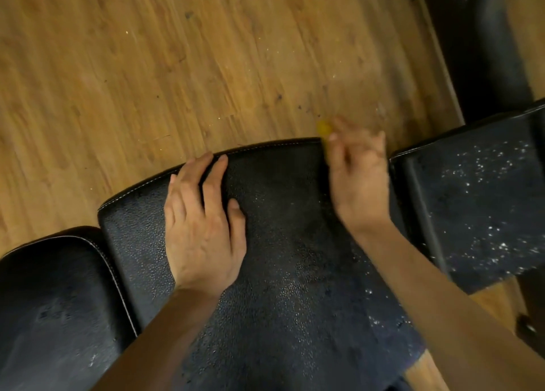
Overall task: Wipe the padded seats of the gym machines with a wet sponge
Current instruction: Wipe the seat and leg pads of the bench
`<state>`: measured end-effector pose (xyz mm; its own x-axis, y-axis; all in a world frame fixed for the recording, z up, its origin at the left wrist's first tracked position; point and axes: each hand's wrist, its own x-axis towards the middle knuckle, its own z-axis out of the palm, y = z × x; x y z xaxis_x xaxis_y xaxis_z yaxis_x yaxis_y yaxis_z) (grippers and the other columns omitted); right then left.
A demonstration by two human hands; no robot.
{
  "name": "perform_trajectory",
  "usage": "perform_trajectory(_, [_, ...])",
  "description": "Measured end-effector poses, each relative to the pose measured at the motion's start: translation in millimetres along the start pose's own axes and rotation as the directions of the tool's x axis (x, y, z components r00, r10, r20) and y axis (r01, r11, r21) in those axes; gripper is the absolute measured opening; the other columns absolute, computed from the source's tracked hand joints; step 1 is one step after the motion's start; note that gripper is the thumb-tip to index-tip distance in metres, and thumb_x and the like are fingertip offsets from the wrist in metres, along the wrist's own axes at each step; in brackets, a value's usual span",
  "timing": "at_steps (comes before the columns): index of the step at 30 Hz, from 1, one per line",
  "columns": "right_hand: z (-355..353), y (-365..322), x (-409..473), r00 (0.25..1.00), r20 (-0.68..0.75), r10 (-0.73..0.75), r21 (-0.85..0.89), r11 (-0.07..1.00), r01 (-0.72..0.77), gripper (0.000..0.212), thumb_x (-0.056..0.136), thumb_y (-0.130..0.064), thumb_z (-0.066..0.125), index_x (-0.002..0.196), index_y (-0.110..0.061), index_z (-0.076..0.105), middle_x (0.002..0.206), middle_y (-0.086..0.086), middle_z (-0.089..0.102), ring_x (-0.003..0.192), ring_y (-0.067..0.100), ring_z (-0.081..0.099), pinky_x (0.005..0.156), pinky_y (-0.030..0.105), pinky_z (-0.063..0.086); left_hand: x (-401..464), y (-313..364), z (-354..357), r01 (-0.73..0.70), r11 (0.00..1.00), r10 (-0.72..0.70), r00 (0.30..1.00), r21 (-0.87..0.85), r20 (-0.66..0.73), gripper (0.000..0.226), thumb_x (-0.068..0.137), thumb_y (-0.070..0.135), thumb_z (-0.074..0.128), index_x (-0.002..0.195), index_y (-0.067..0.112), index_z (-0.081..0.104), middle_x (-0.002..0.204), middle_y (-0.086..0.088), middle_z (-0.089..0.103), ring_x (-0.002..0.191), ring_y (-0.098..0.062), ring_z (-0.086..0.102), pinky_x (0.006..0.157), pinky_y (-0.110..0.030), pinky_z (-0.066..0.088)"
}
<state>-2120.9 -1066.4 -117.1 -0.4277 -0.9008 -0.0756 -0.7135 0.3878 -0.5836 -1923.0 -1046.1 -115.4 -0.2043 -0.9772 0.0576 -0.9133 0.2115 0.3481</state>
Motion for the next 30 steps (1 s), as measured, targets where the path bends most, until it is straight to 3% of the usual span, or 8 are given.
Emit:
perform_trajectory(2, [8.5,-7.3,-1.8,0.982,-0.090,0.167,-0.020,0.985,-0.169,0.039,0.102,-0.021,0.037,0.137,-0.008,0.052,0.146,0.009,0.047,0.140,0.021,0.035,0.122,0.044,0.008,-0.8,-0.6,1.2,0.001,1.000,-0.001,1.000,-0.004,-0.012,0.052,0.094,0.018,0.043,0.145,0.005,0.039,0.146,-0.015,0.040,0.139,-0.032,0.035,0.121,-0.044,0.018])
perform_trajectory(6, [39.1,-49.9,-78.4,0.998,0.045,-0.039,-0.010,0.999,0.040,0.050,0.105,-0.020,0.030,0.153,-0.010,0.021,0.162,0.004,0.010,0.151,0.018,0.001,0.123,0.043,-0.001,-0.8,-0.5,0.9,-0.003,1.000,0.003,1.000,-0.017,-0.014,0.052,0.095,0.017,0.043,0.145,0.005,0.038,0.147,-0.014,0.038,0.139,-0.032,0.034,0.121,-0.045,0.018])
perform_trajectory(10, [27.9,-23.6,-93.7,0.970,0.158,-0.186,-0.077,0.977,0.200,0.050,0.104,-0.017,0.036,0.152,-0.010,0.022,0.162,0.006,0.015,0.150,0.020,0.006,0.122,0.046,0.007,-1.6,-0.5,1.0,-0.009,1.000,0.008,0.999,-0.027,-0.032,0.051,0.095,0.017,0.043,0.145,0.006,0.039,0.146,-0.014,0.039,0.138,-0.031,0.035,0.120,-0.046,0.020])
perform_trajectory(15, [36.1,-35.8,-34.5,0.999,-0.021,-0.041,-0.119,0.992,0.039,0.048,0.105,-0.020,0.030,0.151,-0.008,0.025,0.161,0.006,0.019,0.150,0.022,0.010,0.122,0.043,0.001,-2.7,-1.1,2.2,-0.023,0.999,0.022,0.998,-0.022,-0.054,0.051,0.094,0.016,0.045,0.144,0.005,0.040,0.146,-0.014,0.040,0.137,-0.032,0.037,0.119,-0.046,0.021])
perform_trajectory(19, [29.2,-35.5,-126.9,0.993,0.091,-0.074,-0.067,0.994,0.080,0.053,0.103,-0.016,0.036,0.153,-0.008,0.020,0.162,0.006,0.012,0.150,0.020,0.004,0.122,0.048,0.008,-2.3,-0.9,1.4,-0.036,0.999,0.036,0.998,-0.011,-0.045,0.050,0.096,0.014,0.046,0.145,0.005,0.039,0.146,-0.015,0.039,0.138,-0.031,0.036,0.119,-0.048,0.023])
perform_trajectory(22, [30.2,-24.2,-103.1,0.984,0.101,-0.149,-0.072,0.985,0.157,0.052,0.103,-0.014,0.040,0.152,-0.008,0.024,0.161,0.007,0.017,0.150,0.022,0.009,0.122,0.048,0.008,-3.0,-1.2,1.9,-0.044,0.999,0.043,0.998,-0.016,-0.052,0.050,0.096,0.014,0.045,0.144,0.004,0.039,0.146,-0.015,0.040,0.138,-0.031,0.036,0.119,-0.047,0.022])
perform_trajectory(27, [41.5,-45.1,-31.1,0.995,-0.086,0.050,-0.084,0.995,-0.057,0.047,0.104,-0.020,0.031,0.149,-0.007,0.031,0.159,0.008,0.025,0.149,0.024,0.014,0.122,0.047,0.003,-2.5,-1.2,2.9,-0.049,0.999,0.047,0.997,-0.019,-0.064,0.050,0.095,0.012,0.047,0.143,0.003,0.040,0.146,-0.015,0.040,0.138,-0.032,0.036,0.119,-0.047,0.023])
perform_trajectory(30, [40.8,-54.4,-89.9,0.991,0.070,-0.116,-0.084,0.989,0.121,0.050,0.104,-0.022,0.029,0.152,-0.009,0.023,0.162,0.007,0.013,0.150,0.023,0.006,0.122,0.049,0.009,-2.3,-1.8,2.1,-0.050,0.998,0.049,0.997,-0.024,-0.052,0.050,0.096,0.014,0.045,0.144,0.004,0.040,0.146,-0.015,0.040,0.138,-0.032,0.036,0.117,-0.050,0.025])
